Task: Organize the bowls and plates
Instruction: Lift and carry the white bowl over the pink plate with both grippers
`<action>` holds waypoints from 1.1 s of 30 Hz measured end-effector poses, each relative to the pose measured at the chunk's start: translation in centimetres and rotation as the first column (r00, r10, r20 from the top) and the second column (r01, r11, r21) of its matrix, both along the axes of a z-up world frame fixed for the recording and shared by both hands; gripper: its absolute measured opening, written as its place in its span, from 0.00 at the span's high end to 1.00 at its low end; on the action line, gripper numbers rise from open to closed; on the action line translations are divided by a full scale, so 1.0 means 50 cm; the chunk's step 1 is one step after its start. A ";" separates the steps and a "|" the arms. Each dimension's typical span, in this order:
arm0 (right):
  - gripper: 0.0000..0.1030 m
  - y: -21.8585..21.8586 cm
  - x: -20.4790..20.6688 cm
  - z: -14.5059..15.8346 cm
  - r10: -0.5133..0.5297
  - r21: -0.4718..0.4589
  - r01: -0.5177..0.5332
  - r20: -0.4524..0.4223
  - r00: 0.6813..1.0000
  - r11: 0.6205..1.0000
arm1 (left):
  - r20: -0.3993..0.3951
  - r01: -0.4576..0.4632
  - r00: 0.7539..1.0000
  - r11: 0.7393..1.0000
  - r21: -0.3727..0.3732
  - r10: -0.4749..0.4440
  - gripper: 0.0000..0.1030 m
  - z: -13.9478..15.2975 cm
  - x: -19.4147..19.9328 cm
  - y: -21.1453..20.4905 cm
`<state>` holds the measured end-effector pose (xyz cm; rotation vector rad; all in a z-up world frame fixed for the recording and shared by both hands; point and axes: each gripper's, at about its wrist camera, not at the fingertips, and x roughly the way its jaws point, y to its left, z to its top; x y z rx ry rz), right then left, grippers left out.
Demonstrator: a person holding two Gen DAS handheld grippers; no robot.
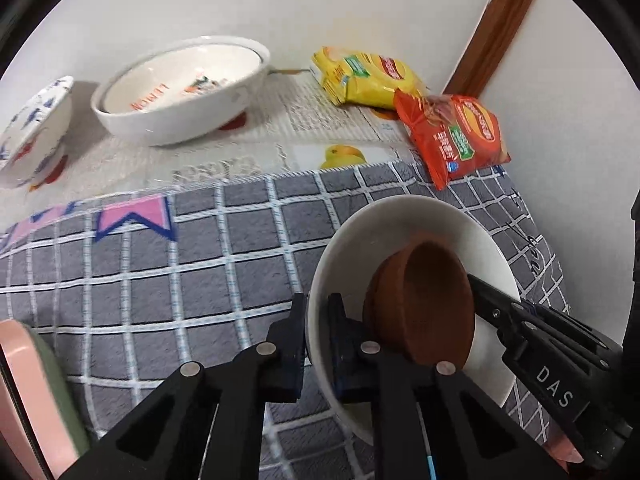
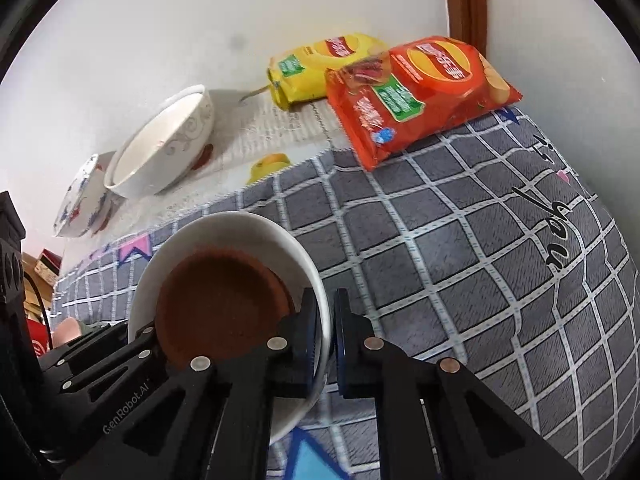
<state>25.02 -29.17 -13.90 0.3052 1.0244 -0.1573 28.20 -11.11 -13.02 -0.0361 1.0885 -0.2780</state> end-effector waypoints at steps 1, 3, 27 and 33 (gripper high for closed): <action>0.92 0.008 -0.002 0.006 0.003 0.001 -0.003 0.005 1.000 1.000 | 0.002 -0.003 1.000 1.000 0.003 0.003 0.90 0.007 -0.004 0.007; 0.92 0.025 -0.007 0.020 0.007 0.010 -0.007 0.007 1.000 1.000 | 0.003 -0.009 1.000 1.000 0.012 0.009 0.90 0.021 -0.013 0.022; 0.92 0.247 -0.054 0.102 0.108 0.009 -0.109 0.063 0.992 0.994 | 0.072 -0.099 0.993 0.995 0.008 0.098 0.90 0.112 -0.109 0.240; 0.92 0.306 -0.046 0.102 0.145 0.007 -0.146 0.067 0.987 0.989 | 0.077 -0.135 0.988 0.991 0.004 0.135 0.90 0.113 -0.118 0.299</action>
